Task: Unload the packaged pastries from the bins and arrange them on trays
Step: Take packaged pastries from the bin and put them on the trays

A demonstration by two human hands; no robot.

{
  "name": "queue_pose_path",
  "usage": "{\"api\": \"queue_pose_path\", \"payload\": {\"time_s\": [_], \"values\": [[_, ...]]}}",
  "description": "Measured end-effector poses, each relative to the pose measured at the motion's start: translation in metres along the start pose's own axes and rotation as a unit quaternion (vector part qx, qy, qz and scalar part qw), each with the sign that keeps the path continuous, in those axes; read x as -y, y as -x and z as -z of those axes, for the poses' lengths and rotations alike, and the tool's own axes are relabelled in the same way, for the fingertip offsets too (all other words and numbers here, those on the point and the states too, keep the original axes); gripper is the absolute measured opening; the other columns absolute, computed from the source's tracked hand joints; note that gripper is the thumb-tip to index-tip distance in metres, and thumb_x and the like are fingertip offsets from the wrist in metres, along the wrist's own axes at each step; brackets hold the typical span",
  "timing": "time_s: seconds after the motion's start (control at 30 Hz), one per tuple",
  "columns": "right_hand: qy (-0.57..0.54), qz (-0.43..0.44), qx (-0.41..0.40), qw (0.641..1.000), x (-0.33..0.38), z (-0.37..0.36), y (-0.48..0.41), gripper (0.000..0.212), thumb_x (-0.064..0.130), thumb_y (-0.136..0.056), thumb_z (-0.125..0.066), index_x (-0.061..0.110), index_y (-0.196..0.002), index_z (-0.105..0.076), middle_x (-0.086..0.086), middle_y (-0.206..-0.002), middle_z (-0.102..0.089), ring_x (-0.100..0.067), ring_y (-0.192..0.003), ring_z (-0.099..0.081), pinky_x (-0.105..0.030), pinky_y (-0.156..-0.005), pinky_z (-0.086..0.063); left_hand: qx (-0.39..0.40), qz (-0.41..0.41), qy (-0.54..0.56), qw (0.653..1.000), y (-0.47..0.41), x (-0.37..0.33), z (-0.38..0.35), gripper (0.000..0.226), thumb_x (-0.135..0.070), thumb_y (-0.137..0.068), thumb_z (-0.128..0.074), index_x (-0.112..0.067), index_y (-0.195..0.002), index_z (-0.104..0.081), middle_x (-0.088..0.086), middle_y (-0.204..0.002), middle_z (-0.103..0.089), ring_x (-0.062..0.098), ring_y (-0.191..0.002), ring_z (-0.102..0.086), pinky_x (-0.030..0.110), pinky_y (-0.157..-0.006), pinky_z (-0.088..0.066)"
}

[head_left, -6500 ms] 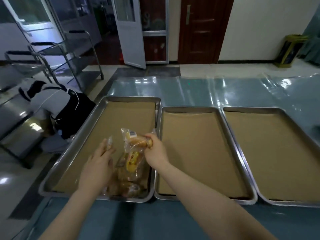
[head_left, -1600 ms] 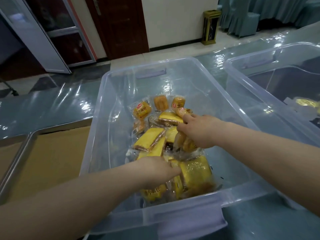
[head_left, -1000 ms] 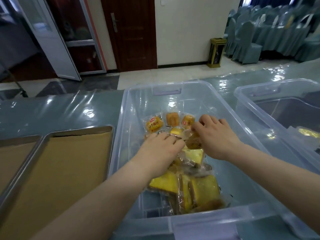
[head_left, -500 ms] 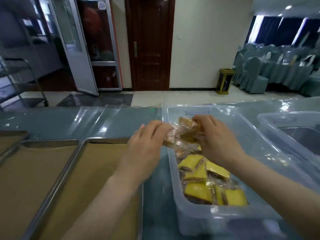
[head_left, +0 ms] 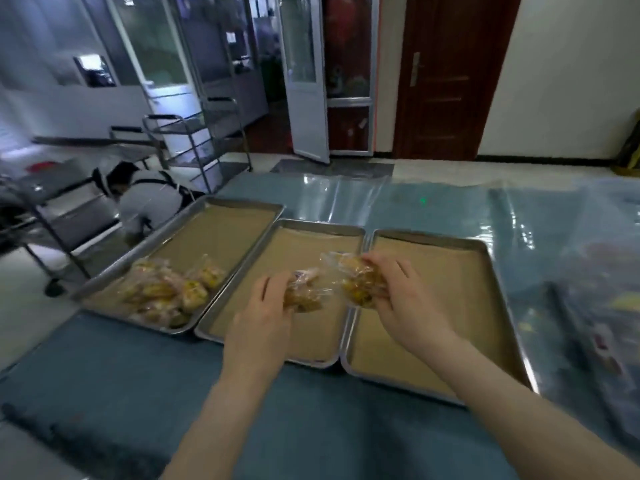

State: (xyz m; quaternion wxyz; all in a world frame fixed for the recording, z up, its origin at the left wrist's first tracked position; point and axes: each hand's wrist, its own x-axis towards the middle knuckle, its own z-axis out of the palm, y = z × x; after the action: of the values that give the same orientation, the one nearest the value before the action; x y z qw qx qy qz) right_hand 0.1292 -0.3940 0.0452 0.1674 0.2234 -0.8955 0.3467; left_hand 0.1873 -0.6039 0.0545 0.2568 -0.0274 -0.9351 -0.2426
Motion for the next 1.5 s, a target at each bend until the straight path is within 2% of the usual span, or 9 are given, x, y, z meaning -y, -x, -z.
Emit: {"api": "queue_pose_path", "payload": {"time_s": [0.27, 0.4, 0.6, 0.8, 0.93, 1.03, 1.1, 1.3, 1.5], "values": [[-0.142, -0.059, 0.045, 0.987, 0.073, -0.156, -0.062, 0.053, 0.020, -0.090, -0.060, 0.051, -0.124, -0.035, 0.021, -0.113, -0.048, 0.014, -0.087, -0.047, -0.006, -0.070, -0.034, -0.047, 0.104, -0.048, 0.992, 0.026, 0.164, 0.070, 0.044, -0.016, -0.078, -0.073, -0.027, -0.112, -0.048, -0.010, -0.106, -0.053, 0.014, -0.071, -0.057, 0.013, -0.049, -0.026], [-0.218, -0.114, 0.067, 0.967, 0.092, -0.230, -0.093, 0.056, 0.022, -0.089, -0.064, 0.051, -0.126, -0.032, 0.033, -0.109, -0.050, 0.018, -0.091, -0.051, -0.012, -0.072, -0.041, -0.074, 0.182, -0.035, 0.980, 0.021, 0.235, 0.084, 0.048, -0.018, -0.077, -0.074, -0.040, -0.108, -0.044, -0.021, -0.101, -0.045, -0.010, -0.084, -0.037, 0.009, -0.060, -0.028], [-0.263, -0.159, 0.086, 0.948, 0.117, -0.337, -0.132, 0.066, 0.022, -0.090, -0.062, 0.050, -0.136, -0.023, 0.027, -0.130, -0.047, -0.003, -0.114, -0.053, -0.034, -0.095, -0.049, -0.036, 0.212, -0.068, 0.974, -0.005, 0.331, 0.081, 0.041, -0.020, -0.081, -0.070, -0.035, -0.111, -0.045, -0.019, -0.105, -0.044, -0.013, -0.081, -0.034, 0.018, -0.061, -0.030], [-0.220, -0.212, 0.061, 0.950, 0.123, -0.396, -0.157, 0.078, 0.026, -0.091, -0.061, 0.054, -0.141, -0.008, 0.019, -0.122, -0.052, -0.005, -0.102, -0.056, -0.027, -0.080, -0.050, -0.041, 0.234, -0.019, 0.971, -0.047, 0.395, 0.054, 0.038, -0.011, -0.084, -0.064, -0.023, -0.117, -0.048, -0.009, -0.109, -0.046, -0.002, -0.091, -0.041, 0.024, -0.075, -0.035], [-0.076, -0.192, 0.081, 0.975, 0.122, -0.420, -0.152, 0.071, 0.049, -0.092, -0.040, 0.048, -0.145, 0.007, 0.011, -0.158, 0.008, -0.024, -0.144, -0.013, -0.043, -0.111, -0.025, -0.020, 0.178, -0.036, 0.983, -0.077, 0.426, 0.039, 0.045, -0.003, -0.080, -0.064, -0.016, -0.120, -0.050, 0.004, -0.115, -0.051, 0.024, -0.108, -0.049, 0.037, -0.091, -0.041], [0.009, -0.176, 0.136, 0.975, 0.129, -0.429, -0.136, 0.077, 0.070, -0.082, -0.019, 0.046, -0.144, 0.020, 0.014, -0.148, 0.040, -0.020, -0.140, 0.028, -0.043, -0.111, 0.002, -0.007, 0.142, -0.103, 0.984, -0.090, 0.441, 0.026, 0.065, 0.008, -0.071, -0.062, -0.016, -0.130, -0.048, 0.016, -0.138, -0.040, 0.038, -0.135, -0.026, 0.059, -0.111, -0.009], [-0.009, -0.191, 0.130, 0.973, 0.133, -0.430, -0.124, 0.076, 0.076, -0.082, -0.017, 0.048, -0.144, 0.019, 0.016, -0.148, 0.039, -0.011, -0.137, 0.035, -0.042, -0.110, 0.006, 0.017, 0.099, -0.130, 0.986, -0.090, 0.447, 0.021, 0.076, 0.010, -0.066, -0.063, -0.021, -0.133, -0.045, 0.020, -0.148, -0.030, 0.042, -0.140, -0.010, 0.062, -0.105, 0.009], [0.055, -0.245, 0.183, 0.950, 0.145, -0.438, -0.113, 0.071, 0.076, -0.082, -0.015, 0.054, -0.142, 0.014, 0.014, -0.145, 0.044, -0.017, -0.137, 0.035, -0.051, -0.117, 0.000, 0.172, -0.008, -0.108, 0.979, -0.085, 0.490, 0.005, 0.062, -0.028, -0.085, -0.060, -0.031, -0.142, -0.035, 0.009, -0.157, -0.002, 0.032, -0.142, 0.015, 0.059, -0.107, 0.011], [0.197, -0.253, 0.220, 0.921, 0.166, -0.455, -0.127, 0.078, 0.073, -0.079, 0.003, 0.038, -0.148, 0.015, -0.009, -0.154, 0.028, -0.031, -0.142, 0.023, -0.049, -0.115, 0.004, 0.285, -0.055, -0.109, 0.951, -0.101, 0.528, 0.001, 0.066, -0.045, -0.091, -0.046, -0.039, -0.147, -0.013, -0.005, -0.153, 0.023, 0.022, -0.137, 0.029, 0.051, -0.108, 0.015]]}}
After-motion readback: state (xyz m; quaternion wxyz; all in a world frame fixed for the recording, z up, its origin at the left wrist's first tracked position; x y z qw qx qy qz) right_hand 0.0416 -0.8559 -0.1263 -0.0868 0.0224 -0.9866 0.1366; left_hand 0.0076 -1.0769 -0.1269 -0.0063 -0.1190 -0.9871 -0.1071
